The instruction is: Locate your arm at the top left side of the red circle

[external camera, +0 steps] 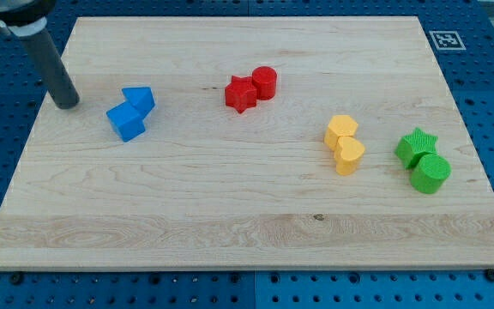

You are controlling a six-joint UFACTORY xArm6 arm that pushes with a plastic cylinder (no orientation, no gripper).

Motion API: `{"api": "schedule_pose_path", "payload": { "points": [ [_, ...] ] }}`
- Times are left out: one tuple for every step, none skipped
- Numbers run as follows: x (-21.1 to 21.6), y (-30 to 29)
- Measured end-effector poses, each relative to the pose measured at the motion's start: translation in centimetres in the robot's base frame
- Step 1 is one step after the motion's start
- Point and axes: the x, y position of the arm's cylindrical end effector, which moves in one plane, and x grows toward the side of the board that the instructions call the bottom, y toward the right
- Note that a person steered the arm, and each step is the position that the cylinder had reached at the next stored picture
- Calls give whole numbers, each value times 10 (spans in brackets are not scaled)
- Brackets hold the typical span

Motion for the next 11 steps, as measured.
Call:
{"api": "schedule_pose_path", "payload": {
  "points": [
    [-39, 3],
    [-66, 39],
    [-74, 102],
    [-75, 129],
    [-75, 129],
    [-91, 131],
    [-104, 169],
    [-103, 213],
    [-92, 258],
    [-64, 263],
    [-52, 269]
  ]
}}
